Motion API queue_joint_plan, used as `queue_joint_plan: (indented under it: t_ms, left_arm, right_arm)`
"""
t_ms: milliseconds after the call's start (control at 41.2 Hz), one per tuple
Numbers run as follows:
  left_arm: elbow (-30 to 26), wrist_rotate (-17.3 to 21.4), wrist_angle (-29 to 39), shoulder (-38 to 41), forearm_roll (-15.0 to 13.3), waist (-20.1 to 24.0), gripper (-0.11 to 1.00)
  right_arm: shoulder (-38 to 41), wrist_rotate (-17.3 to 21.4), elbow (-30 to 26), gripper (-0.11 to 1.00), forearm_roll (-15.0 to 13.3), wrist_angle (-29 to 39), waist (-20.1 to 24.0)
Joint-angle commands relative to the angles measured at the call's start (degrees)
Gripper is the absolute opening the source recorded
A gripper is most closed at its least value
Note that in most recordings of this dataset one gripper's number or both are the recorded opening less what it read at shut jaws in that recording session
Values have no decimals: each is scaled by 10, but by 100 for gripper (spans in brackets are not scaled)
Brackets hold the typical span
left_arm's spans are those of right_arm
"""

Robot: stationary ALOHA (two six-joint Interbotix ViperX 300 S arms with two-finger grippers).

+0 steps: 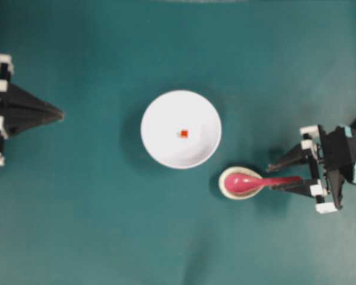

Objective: Grip the spoon and scoop the red block from the bowl with right arm.
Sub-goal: 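Move the right gripper to the pink spoon handle in the spoon rest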

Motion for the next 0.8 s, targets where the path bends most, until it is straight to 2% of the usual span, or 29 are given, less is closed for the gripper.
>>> queue_joint_plan:
  t_ms: [0, 218, 485, 776]
  left_arm:
    - [-18, -1, 2, 4, 1, -1, 0]
    - [-18, -1, 2, 4, 2, -1, 0]
    - [-18, 0, 10, 4, 1, 0, 0]
    - [-18, 0, 13, 4, 1, -1, 0]
  right_arm:
    - [9, -1, -4, 52, 4, -17, 10]
    - [37, -2, -3, 52, 26, -20, 14]
    - [70, -2, -10, 52, 54, -20, 40]
    - [71, -2, -9, 52, 65, -21, 42]
